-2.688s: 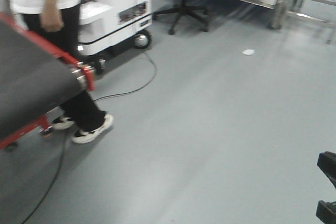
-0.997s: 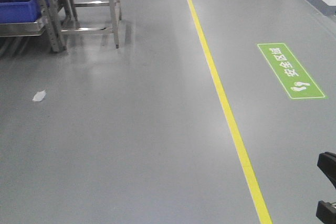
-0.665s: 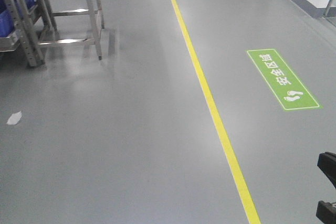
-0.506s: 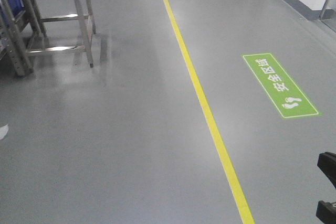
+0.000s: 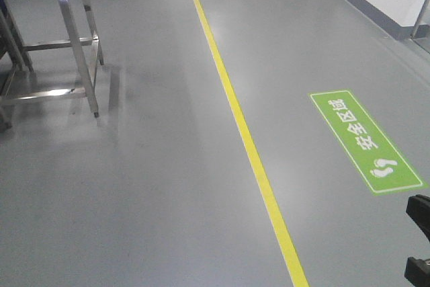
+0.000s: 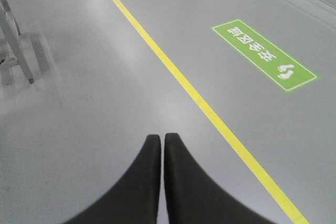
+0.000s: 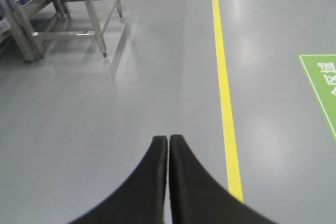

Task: Move and align brake pads A on conveyor
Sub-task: 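Drive along the yellow floor line past the blue-bin shelving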

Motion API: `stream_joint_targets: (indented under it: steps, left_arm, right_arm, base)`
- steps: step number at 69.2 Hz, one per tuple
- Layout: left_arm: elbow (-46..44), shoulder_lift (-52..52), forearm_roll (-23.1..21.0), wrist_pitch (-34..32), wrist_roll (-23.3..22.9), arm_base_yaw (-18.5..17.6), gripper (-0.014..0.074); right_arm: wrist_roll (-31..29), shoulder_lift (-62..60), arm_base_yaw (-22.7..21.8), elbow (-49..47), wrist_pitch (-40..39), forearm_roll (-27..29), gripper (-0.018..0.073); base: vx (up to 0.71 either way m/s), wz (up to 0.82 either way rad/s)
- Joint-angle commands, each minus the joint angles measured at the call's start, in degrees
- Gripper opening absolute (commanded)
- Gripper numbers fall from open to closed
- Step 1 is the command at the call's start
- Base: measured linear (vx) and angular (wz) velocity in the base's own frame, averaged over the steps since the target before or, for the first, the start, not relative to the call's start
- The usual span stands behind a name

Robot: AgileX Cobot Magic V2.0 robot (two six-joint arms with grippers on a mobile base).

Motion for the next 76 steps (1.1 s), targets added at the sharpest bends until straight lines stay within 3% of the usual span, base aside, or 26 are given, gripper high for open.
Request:
stream_joint_targets:
  steps: [1,76]
  left_arm:
    - [-1.5,0.3,-0.3,-3.6,-0.2,-0.3,-0.0006]
    - [-1.5,0.4,-0.3,-3.6,-0.2,-0.3,-0.0006]
  right_arm:
    - [-0.7,0.1,-0.2,-1.7,-3.9,-0.6,-0.001]
    - [-0.7,0.1,-0.2,-1.7,-3.9,-0.6,-0.001]
  base:
    - [0.61,-0.05]
    - [0.56,-0.11]
